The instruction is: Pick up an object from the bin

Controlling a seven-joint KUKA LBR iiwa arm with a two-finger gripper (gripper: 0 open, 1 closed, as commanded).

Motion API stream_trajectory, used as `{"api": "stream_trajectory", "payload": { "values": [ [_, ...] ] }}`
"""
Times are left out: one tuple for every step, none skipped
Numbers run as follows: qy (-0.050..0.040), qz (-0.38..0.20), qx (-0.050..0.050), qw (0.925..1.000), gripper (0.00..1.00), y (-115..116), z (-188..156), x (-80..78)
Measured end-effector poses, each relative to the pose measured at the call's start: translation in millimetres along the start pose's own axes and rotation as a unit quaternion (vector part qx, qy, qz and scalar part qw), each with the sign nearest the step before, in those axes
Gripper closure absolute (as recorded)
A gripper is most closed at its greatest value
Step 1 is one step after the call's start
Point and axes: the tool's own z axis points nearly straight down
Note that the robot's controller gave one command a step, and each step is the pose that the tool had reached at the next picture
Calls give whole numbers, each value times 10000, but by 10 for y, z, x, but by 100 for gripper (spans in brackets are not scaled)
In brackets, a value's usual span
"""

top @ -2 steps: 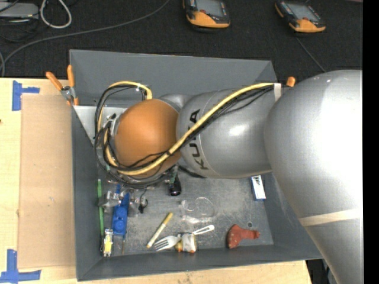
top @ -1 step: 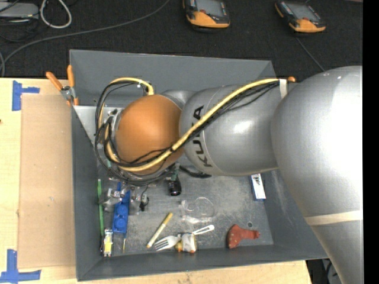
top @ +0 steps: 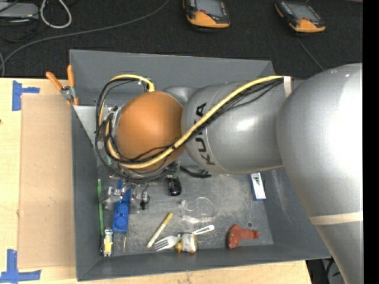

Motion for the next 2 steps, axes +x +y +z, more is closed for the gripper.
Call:
{"api": "stream_trajectory", "payload": {
  "values": [
    [11, 6, -23, 10000, 100, 14, -273, 1],
    [-6, 9, -2, 10000, 100, 2, -669, -11]
  ]
}}
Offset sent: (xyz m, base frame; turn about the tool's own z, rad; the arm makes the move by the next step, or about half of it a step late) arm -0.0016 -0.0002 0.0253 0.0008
